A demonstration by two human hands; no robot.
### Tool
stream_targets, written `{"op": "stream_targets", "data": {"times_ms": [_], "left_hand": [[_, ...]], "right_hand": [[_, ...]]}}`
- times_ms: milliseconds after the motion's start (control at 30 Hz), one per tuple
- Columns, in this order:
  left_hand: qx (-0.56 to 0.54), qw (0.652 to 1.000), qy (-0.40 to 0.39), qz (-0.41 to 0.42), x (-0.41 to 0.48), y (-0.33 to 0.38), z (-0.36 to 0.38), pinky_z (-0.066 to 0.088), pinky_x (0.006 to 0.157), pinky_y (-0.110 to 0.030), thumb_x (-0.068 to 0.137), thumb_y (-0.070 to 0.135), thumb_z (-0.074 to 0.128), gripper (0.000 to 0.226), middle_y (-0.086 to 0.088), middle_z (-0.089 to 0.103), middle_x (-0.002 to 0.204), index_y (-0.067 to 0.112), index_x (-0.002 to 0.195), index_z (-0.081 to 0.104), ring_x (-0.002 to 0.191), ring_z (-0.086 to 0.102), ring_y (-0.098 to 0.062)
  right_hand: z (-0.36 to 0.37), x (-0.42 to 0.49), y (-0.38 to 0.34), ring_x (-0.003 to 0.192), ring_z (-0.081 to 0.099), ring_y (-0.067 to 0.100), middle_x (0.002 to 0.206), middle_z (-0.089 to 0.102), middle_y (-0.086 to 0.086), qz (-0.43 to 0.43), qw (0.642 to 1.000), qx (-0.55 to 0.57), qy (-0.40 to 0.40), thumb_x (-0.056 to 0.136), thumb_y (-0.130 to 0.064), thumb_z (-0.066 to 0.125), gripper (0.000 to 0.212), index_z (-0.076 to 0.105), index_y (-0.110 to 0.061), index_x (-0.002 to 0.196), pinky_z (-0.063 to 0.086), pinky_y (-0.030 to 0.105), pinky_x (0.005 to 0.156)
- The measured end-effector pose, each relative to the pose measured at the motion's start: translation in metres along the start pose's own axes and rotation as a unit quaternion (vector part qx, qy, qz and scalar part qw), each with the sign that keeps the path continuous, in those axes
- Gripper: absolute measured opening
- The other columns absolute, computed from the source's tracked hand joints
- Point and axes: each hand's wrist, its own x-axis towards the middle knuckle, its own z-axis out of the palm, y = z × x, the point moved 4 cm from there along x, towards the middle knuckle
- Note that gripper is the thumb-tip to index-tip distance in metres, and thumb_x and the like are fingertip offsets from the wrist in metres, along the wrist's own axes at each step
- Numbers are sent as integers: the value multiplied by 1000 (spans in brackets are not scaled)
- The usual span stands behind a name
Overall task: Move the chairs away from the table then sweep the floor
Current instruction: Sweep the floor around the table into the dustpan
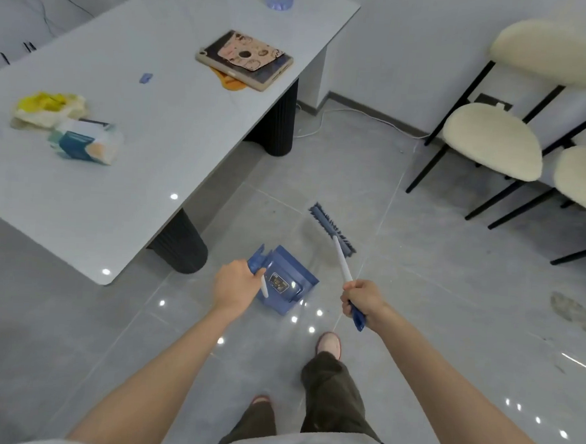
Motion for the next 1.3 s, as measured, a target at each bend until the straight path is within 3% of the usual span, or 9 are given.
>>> {"op": "stream_targets", "data": {"times_ms": [100,200,467,567,633,800,1033,1300], "left_hand": [[6,1000,12,-4,38,42,7,47,67,-32,90,34,57,34,-17,71,87,2,84,68,87,66,-36],[11,1000,16,-12,81,87,17,41,61,-28,90,33,57,31,-17,70,88,6,80,67,86,65,-35],[15,997,38,-66,190,208,20,39,63,-28,88,37,57,32,-15,70,90,7,85,67,87,64,-35],[35,997,46,-60,229,255,18,37,60,-28,90,37,57,33,-13,69,86,6,82,66,76,61,-30],[50,996,48,-60,248,274,18,37,59,-28,90,37,57,33,-13,69,84,6,83,66,72,59,-28],[78,995,43,-45,308,319,24,41,60,-28,91,39,56,33,-12,71,89,9,92,68,83,67,-29],[62,997,34,-35,404,384,27,47,58,-27,89,38,60,32,-10,69,79,7,81,67,75,68,-26],[71,996,16,-48,496,446,24,50,65,-30,90,40,59,36,-11,71,90,6,92,68,84,69,-28]], "right_hand": [[-26,44,-36,48,43,21,65,46,13,-5,1000,-26,2,89,14,42,27,45,-7,72,42,27,42],[-53,96,-81,50,47,23,66,49,13,-21,997,-71,5,88,11,44,25,45,-9,72,46,34,53],[-148,197,-205,44,45,22,56,46,11,-44,991,-125,-33,87,12,36,29,45,-7,67,40,26,45],[-177,234,-247,44,45,22,59,45,11,-50,991,-125,-28,87,12,35,30,44,-8,68,40,27,45],[-186,252,-265,44,44,22,59,43,11,-47,991,-119,-28,88,13,34,31,42,-8,67,39,27,45],[-212,306,-316,44,46,21,59,45,10,-53,989,-136,-8,89,11,37,28,43,-9,69,42,27,45],[-238,389,-393,46,49,23,57,49,12,-36,990,-135,22,89,9,39,27,45,-8,69,47,32,54],[-260,464,-477,46,48,21,64,50,12,-14,990,-134,35,90,8,41,23,46,-9,76,46,33,53]]}}
